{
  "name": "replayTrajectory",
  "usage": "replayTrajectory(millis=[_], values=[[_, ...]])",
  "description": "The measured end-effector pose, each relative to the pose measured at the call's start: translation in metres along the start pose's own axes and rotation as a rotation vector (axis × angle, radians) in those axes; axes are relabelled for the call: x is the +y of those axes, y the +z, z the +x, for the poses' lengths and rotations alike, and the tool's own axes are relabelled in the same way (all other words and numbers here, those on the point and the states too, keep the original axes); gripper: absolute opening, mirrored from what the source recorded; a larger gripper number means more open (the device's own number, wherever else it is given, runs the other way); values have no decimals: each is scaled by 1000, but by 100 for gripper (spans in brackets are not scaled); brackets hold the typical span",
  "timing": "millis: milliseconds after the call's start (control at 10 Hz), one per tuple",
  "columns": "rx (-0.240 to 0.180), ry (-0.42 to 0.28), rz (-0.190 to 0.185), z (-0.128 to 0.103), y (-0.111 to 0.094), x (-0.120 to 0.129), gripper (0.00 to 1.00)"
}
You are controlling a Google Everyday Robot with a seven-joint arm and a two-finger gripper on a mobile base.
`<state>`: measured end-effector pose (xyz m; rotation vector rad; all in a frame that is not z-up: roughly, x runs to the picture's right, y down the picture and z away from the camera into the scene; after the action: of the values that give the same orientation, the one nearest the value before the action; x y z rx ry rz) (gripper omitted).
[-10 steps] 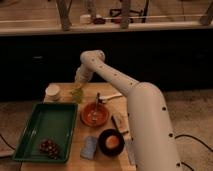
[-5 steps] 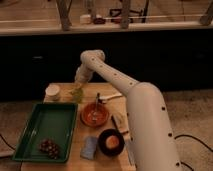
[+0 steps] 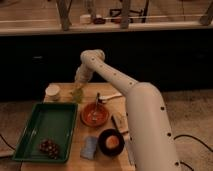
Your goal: Place banana in plastic cup
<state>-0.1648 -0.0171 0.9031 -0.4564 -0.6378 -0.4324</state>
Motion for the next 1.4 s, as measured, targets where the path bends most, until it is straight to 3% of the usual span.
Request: replayTrajectory(millis=[200,700,1000,1400], values=[[-10,-8,0,-4,0,0,1],[-19,-30,-7,-25,-5,2,1],[6,-12,-13,-26,-9,8,25],[26,2,-9,-23,-14,12,67]])
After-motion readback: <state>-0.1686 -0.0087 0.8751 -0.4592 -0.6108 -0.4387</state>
